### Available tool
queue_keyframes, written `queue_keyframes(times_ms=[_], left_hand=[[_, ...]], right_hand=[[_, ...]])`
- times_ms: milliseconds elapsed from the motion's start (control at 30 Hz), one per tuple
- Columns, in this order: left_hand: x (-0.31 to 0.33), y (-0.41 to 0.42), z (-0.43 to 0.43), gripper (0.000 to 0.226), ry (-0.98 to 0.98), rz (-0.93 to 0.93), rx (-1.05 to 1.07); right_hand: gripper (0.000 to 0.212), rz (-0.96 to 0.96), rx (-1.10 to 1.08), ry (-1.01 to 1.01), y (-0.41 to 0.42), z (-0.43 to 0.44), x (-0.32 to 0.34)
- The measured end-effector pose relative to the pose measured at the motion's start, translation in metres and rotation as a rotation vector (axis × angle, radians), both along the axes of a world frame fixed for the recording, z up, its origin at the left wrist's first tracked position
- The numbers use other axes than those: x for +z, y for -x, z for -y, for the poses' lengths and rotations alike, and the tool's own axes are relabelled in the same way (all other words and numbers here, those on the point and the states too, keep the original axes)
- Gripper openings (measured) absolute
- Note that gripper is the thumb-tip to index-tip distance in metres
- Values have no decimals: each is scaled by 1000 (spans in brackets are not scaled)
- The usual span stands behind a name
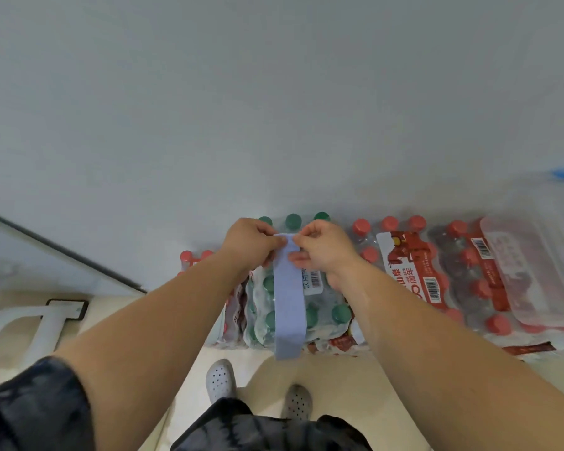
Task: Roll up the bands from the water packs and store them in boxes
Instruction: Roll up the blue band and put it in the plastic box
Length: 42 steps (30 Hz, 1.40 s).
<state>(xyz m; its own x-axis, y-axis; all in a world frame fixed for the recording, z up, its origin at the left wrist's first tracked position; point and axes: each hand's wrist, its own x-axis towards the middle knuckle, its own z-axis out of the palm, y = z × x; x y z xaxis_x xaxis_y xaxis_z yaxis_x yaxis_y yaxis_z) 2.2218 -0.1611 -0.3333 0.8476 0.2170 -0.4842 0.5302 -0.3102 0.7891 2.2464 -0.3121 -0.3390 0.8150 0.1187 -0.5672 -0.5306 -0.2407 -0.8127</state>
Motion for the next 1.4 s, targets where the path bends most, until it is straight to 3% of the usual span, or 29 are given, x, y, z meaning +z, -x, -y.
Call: queue_keyframes(times_ms=[167,267,433,567,767,867,933,1033,1167,1400], left_hand=[[-8,-14,-4,17,113,-42,59],[-11,-14,-10,34,193,-35,62],[-11,4,-39,35,136,71,33],[-28,34,-94,25,127,1,127],[-90,81,-189,11,-79,-220,138],[-114,94,-217,11,-150,-284,71],[-127,95,-227,18,-183,-303,-8],[-146,89,-232,22,-197,-304,-150],[-166,69,-222,30,-155,-282,-269],[-192,43,-197,24,-50,-297,-290]], right_hand=[[11,46,-6,16,-14,-8,-5],[19,130,-26,49,-9,-12,-7],[17,370,-17,366,10,-26,0],[7,449,58,267,33,-74,11],[6,86,327,153,57,-169,-34],[7,-36,409,248,66,-192,-74],[20,-106,393,345,69,-197,-103],[31,-139,341,495,66,-197,-139],[17,-104,294,623,57,-198,-171],[18,-121,192,593,47,-199,-196]])
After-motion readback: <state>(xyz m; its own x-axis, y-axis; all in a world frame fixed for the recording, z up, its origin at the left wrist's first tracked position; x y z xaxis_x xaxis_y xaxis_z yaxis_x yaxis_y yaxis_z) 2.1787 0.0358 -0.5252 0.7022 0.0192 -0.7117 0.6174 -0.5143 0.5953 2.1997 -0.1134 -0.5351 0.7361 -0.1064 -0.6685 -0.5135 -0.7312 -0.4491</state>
